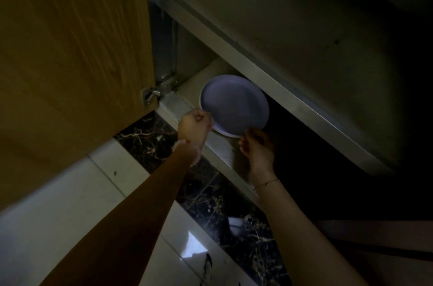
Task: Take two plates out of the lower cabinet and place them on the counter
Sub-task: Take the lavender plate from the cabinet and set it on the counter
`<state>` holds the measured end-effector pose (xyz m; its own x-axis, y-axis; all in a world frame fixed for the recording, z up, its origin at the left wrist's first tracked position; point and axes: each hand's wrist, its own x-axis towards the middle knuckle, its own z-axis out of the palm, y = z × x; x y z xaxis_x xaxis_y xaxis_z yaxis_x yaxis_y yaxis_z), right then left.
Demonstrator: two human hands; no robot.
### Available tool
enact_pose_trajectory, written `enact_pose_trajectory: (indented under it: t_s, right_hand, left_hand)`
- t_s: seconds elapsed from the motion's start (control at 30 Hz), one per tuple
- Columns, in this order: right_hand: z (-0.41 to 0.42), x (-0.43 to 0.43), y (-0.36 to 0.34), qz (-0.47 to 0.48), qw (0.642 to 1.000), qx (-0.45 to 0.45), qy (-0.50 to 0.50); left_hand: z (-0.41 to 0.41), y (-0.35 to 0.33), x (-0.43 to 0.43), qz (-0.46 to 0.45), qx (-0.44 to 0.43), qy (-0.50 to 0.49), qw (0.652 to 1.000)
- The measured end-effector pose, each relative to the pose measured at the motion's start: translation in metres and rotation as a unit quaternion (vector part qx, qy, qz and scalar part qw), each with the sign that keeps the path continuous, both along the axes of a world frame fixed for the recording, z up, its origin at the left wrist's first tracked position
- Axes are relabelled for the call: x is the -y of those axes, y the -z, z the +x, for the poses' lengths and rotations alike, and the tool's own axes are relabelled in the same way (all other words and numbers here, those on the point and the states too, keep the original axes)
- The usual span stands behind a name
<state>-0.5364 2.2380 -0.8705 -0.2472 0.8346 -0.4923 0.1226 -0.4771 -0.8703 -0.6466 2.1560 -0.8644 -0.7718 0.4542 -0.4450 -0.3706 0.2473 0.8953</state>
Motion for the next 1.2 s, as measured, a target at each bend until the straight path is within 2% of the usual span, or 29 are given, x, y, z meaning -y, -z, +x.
enact_pose_trajectory:
  t_s: [0.1,0.23,0.47,0.63,0.97,1.2]
  right_hand:
    - [-0.002,-0.002,0.012,0.039,0.999,0.003,0.007]
    - [-0.006,0.001,0.024,0.104,0.993,0.053,0.004]
    - [-0.017,0.0,0.032,0.132,0.98,0.145,0.02]
    - [-0.021,-0.001,0.034,0.135,0.975,0.178,0.009]
    - [-0.018,0.007,0.027,0.139,0.968,0.208,0.004]
    - [-0.014,0.018,0.022,0.169,0.97,0.175,0.011]
  left_hand:
    - [-0.007,0.013,-0.003,-0.004,-0.061,-0.02,0.998]
    - [-0.013,0.024,-0.01,-0.075,-0.159,-0.011,0.984]
    - [-0.02,0.023,-0.022,-0.131,-0.135,0.003,0.982]
    - [-0.018,0.019,-0.024,-0.158,-0.13,-0.012,0.979]
    - [-0.01,0.011,-0.015,-0.168,-0.147,-0.009,0.975]
    - [-0.004,0.008,-0.005,-0.168,-0.162,-0.007,0.972]
